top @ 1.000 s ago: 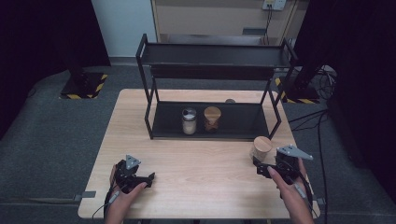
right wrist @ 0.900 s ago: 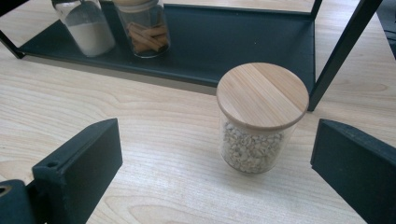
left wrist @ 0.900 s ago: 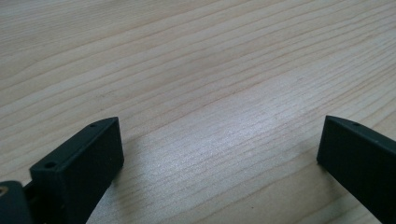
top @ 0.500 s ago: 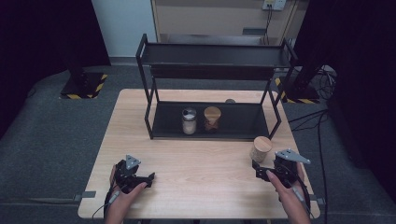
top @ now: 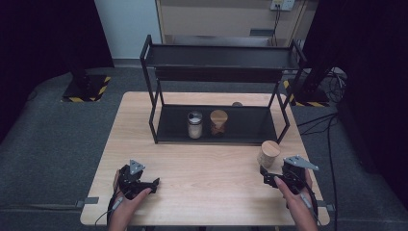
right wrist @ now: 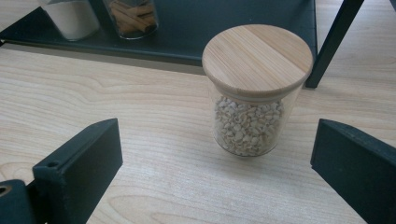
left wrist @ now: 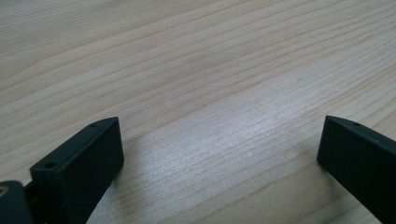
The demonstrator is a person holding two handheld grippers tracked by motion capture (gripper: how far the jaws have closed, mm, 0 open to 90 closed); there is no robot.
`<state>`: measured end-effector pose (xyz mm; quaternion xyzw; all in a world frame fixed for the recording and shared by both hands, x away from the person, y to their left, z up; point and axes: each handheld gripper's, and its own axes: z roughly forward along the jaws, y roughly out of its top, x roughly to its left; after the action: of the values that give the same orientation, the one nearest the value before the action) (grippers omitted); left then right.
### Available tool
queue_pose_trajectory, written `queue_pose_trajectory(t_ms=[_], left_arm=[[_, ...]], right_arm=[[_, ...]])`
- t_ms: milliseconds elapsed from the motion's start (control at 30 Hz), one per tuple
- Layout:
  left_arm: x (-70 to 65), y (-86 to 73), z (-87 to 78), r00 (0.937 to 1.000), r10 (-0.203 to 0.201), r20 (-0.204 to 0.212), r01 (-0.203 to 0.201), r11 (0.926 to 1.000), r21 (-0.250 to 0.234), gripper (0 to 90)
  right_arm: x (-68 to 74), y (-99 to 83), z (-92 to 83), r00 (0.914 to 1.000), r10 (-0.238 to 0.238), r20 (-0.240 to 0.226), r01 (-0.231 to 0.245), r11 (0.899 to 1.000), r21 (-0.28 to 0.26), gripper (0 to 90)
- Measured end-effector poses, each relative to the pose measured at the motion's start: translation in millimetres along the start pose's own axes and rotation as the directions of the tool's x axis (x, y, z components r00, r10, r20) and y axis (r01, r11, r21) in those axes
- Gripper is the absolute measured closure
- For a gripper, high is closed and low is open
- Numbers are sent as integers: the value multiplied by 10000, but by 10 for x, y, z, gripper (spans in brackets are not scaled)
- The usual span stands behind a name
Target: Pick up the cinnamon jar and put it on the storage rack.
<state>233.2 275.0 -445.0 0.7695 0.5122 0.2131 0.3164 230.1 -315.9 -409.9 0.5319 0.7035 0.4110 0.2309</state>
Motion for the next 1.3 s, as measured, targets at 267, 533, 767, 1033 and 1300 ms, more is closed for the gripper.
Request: queue_pose_trajectory(t_ms=[267, 533, 767, 1033, 1300], left_arm=[[-1, -1, 0, 10000, -1, -2, 1, 10000, -6, 0], [-3, -1, 0, 10000, -2, -10, 2, 10000, -4, 0], [-14, -4, -2, 10000, -9, -56, 9, 10000, -15, 0], [-16, -4, -2, 10000, -14, -61, 14, 10000, -14, 0], [-15, -4, -2, 10000, -15, -58, 15, 10000, -15, 0]], right_arm=[[-1, -25, 71, 10000, 71, 36, -71, 10000, 45, 22], [-27, -57, 106, 9997, 187, 131, -188, 9998, 59, 22], [-52, -77, 161, 9999, 151, 83, -152, 9999, 45, 22], [-60, -69, 203, 9999, 113, 129, -114, 9999, 15, 22], [-70, -61, 260, 9998, 201, 86, -201, 9998, 24, 23]])
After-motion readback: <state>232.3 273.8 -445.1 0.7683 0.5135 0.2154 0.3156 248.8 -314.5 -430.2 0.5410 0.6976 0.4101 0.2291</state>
